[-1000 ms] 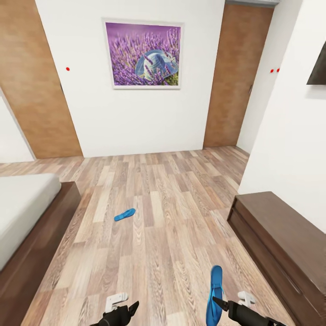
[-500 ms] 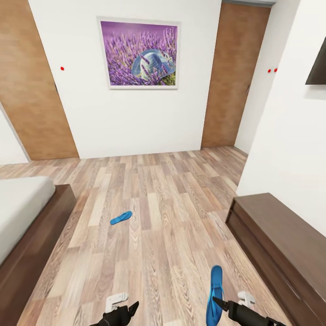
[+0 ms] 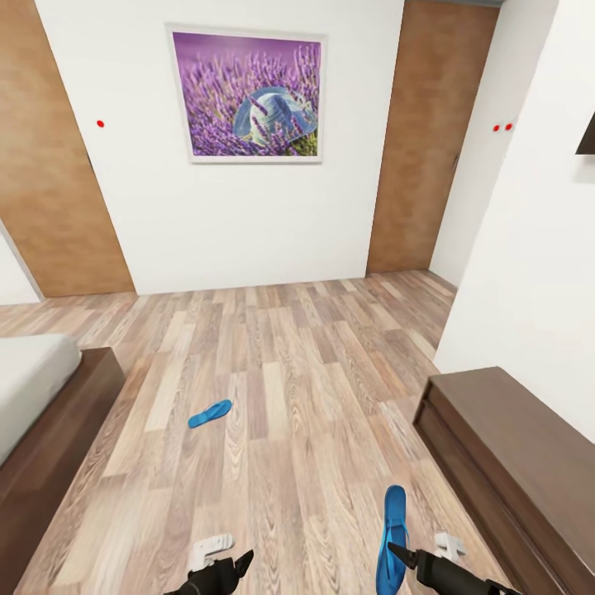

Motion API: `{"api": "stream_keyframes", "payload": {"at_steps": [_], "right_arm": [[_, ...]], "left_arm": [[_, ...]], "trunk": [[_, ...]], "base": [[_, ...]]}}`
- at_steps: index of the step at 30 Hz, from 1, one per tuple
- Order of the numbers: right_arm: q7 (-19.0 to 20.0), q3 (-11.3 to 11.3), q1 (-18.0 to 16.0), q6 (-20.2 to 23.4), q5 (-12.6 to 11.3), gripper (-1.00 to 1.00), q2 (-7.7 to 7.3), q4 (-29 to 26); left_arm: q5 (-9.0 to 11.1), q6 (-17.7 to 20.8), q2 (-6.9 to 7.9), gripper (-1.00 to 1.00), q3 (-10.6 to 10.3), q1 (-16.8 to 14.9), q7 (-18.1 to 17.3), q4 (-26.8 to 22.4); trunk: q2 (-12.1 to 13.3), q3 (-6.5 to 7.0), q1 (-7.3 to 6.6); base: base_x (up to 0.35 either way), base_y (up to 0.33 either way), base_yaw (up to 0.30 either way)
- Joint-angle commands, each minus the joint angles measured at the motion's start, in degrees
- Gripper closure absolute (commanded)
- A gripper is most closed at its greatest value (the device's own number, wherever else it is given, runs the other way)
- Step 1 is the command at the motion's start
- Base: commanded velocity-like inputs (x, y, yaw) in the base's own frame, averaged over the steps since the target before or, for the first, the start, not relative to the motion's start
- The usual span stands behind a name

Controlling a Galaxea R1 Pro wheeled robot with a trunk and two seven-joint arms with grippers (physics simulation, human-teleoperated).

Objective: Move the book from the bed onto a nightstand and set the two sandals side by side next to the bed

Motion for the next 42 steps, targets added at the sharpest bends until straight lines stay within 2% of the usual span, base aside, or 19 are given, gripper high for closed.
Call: {"api": "stream_keyframes", "payload": {"at_steps": [1,28,42], "right_arm": [[0.2,-0.6,0.0,0.2,0.5,1.0,0.0,0.0],[0.2,-0.6,0.0,0.2,0.5,1.0,0.0,-0.1],[0.2,-0.6,0.0,0.2,0.5,1.0,0.0,-0.1]], "left_arm": [[0.4,0.2,-0.02,-1.0,0.1,0.0,-0.3,0.0],[0.4,0.2,0.05,-1.0,0.2,0.0,-0.3,0.0],[0.6,0.1,0.2,-1.0,0.4,0.0,-0.3,0.0]], "trunk": [[0.0,-0.05,0.02],[0.0,-0.05,0.02],[0.0,-0.05,0.02]], "base": [[0.292,-0.093,0.0],[0.305,-0.086,0.0],[0.322,-0.011,0.0]]}}
